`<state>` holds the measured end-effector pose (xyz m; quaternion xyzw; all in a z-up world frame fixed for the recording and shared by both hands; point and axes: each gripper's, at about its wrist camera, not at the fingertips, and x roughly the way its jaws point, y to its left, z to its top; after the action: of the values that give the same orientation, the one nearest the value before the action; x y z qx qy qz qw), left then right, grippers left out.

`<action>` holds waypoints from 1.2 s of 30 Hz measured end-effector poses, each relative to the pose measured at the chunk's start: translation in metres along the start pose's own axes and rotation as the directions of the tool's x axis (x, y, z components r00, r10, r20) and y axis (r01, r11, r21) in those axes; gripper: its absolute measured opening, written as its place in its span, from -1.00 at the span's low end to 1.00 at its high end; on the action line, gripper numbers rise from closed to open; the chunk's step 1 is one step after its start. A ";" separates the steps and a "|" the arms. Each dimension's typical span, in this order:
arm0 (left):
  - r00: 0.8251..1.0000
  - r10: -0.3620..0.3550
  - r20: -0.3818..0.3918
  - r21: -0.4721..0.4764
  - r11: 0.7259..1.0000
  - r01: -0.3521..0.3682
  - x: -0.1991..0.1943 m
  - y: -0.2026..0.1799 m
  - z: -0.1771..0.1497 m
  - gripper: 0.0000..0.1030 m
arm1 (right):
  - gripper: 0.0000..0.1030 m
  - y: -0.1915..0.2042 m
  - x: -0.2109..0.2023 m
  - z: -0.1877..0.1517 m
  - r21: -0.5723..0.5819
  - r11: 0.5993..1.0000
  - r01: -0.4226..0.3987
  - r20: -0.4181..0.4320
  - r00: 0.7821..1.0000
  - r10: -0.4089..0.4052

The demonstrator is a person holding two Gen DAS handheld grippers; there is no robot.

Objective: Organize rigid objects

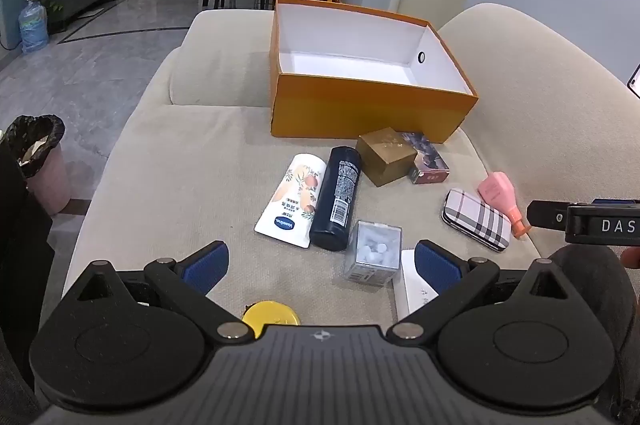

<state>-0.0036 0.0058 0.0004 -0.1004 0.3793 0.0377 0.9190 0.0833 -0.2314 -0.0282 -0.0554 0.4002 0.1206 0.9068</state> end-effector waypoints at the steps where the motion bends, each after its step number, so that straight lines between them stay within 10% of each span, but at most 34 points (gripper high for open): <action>1: 1.000 0.000 0.000 0.001 1.000 0.000 0.000 0.000 0.000 1.00 | 0.95 0.000 0.000 0.000 0.000 1.000 0.000 -0.001 1.000 0.000; 36: 1.000 0.006 -0.009 0.004 1.000 -0.006 0.002 -0.001 -0.001 1.00 | 0.95 -0.004 0.000 0.003 0.000 1.000 0.008 -0.001 1.000 -0.008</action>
<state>-0.0022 0.0044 -0.0015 -0.0977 0.3839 0.0391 0.9173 0.0862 -0.2343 -0.0258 -0.0573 0.4005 0.1169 0.9070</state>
